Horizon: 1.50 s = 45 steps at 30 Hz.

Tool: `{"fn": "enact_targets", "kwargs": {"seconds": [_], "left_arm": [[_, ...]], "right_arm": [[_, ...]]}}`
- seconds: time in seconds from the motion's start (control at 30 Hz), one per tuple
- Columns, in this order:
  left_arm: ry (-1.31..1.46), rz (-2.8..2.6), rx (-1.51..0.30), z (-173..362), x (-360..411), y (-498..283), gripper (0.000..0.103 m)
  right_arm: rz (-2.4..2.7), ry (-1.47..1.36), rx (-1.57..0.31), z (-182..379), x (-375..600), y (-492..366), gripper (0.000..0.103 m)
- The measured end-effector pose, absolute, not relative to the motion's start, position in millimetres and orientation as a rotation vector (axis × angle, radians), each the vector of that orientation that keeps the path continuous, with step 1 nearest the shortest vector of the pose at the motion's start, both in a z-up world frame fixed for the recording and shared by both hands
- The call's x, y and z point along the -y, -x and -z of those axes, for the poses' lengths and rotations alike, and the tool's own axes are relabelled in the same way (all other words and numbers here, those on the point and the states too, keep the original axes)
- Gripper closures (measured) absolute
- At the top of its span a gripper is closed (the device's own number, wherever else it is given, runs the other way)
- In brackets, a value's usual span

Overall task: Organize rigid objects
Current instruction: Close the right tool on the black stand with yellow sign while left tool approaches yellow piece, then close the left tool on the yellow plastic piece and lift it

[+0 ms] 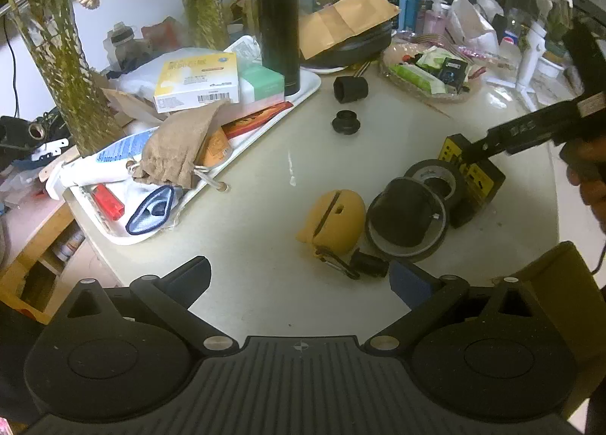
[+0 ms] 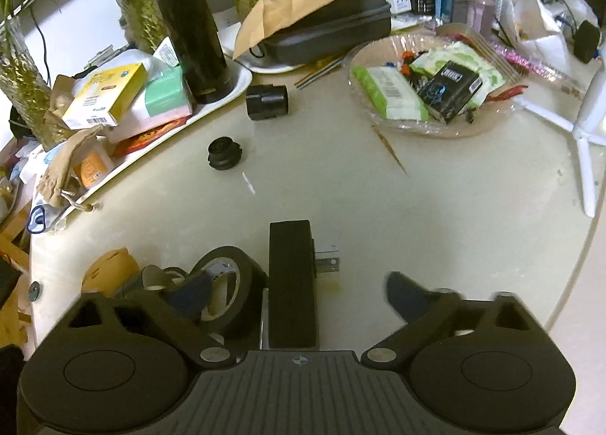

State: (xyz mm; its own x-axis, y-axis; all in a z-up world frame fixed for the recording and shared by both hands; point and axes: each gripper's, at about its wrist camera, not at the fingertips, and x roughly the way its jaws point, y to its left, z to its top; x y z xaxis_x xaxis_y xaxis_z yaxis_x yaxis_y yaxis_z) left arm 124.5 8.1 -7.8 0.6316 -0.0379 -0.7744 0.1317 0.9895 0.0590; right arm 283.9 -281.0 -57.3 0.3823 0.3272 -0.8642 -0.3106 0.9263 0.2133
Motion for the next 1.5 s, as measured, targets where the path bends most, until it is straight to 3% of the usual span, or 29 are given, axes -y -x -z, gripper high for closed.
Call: {"fn": "enact_targets", "kwargs": {"seconds": [0.07, 0.13, 0.2, 0.23, 1.2, 1.27, 1.3, 1.5], "left_arm": [[-0.108, 0.101, -0.884, 8.4, -8.8, -124.5, 0.0], [-0.102, 0.111, -0.877, 8.0, -9.0, -123.6, 0.0], [-0.096, 0.121, -0.871, 7.7, -8.9, -123.0, 0.0], [-0.093, 0.126, -0.869, 7.6, -8.9, -123.1, 0.0], [-0.104, 0.223, -0.893, 28.9, -7.2, -178.5, 0.001], [-0.118, 0.241, -0.908, 34.3, -4.7, -187.0, 0.005], [-0.124, 0.255, -0.915, 37.2, -3.7, -190.8, 0.016], [-0.155, 0.307, -0.984, 58.5, 0.0, -214.2, 0.018]], "right_arm": [[-0.405, -0.006, -1.11, 61.5, 278.6, -285.4, 0.032], [-0.404, 0.012, -1.106, 65.0, 275.6, -285.5, 0.046], [-0.392, 0.03, -1.106, 68.4, 273.8, -285.0, 0.07], [-0.39, 0.03, -1.109, 69.8, 273.5, -284.7, 0.073], [-0.409, 0.07, -0.995, 29.3, 305.3, -236.8, 0.074], [-0.413, 0.071, -0.994, 27.8, 307.9, -233.0, 0.074], [-0.415, 0.07, -0.995, 27.3, 309.3, -231.2, 0.074], [-0.413, 0.044, -0.996, 24.0, 319.7, -222.3, 0.074]]}}
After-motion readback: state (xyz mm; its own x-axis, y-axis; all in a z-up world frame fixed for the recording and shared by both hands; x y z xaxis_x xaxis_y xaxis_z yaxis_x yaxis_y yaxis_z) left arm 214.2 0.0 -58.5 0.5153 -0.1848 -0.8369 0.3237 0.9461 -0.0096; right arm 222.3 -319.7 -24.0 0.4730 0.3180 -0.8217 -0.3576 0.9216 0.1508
